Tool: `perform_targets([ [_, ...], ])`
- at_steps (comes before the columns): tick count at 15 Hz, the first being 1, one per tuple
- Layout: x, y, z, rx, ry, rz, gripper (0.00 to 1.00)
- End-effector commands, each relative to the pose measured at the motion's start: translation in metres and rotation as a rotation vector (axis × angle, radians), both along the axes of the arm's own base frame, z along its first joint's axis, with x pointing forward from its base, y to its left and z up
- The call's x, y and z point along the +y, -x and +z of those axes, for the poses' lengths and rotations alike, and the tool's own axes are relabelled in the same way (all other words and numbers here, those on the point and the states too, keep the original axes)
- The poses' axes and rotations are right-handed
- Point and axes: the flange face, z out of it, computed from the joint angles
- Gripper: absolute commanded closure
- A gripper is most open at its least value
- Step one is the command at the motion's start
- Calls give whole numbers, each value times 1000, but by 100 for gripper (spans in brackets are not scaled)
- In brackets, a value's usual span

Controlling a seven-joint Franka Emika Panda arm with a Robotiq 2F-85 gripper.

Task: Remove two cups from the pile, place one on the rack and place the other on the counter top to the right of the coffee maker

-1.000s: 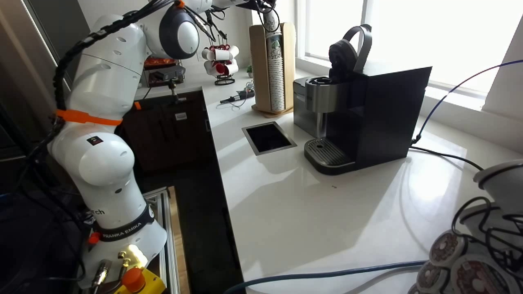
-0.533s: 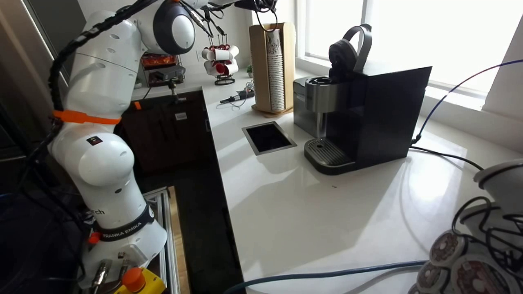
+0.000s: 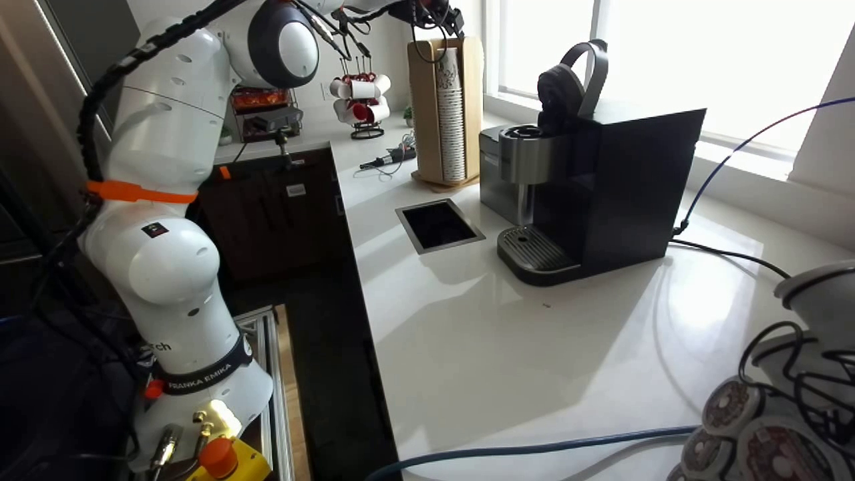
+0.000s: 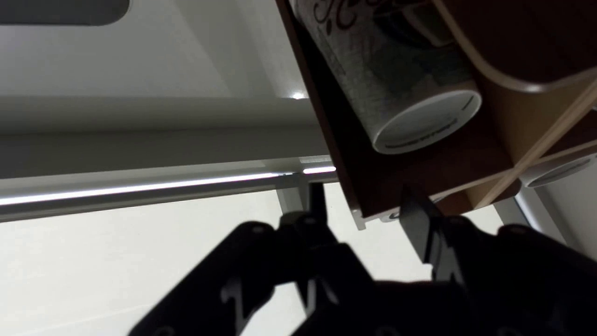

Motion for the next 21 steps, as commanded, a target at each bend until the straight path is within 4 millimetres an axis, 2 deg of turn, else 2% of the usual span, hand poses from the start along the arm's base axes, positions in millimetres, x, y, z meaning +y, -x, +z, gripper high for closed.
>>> perform_targets([
  [1, 3, -2, -12, 69, -5, -68, 22],
  [2, -2, -4, -9, 35, -5, -36, 40],
  [3, -1, -5, -12, 46, -5, -43, 31],
  [4, 0, -5, -14, 49, -6, -45, 1],
  [5, 3, -3, -15, 66, -6, -43, 4],
  [7, 7, 2, -14, 84, -18, -48, 0],
  [10, 11, 6, -10, 88, -67, -65, 0],
  [11, 7, 0, -13, 65, -36, -54, 0],
  [14, 10, 3, -12, 69, -48, -56, 0],
  [16, 8, -2, -20, 112, -63, -148, 0],
  [19, 10, -8, -32, 156, -102, -177, 0],
  [20, 13, -8, -36, 162, -111, -186, 1],
  [21, 16, -8, -38, 166, -113, -190, 17],
])
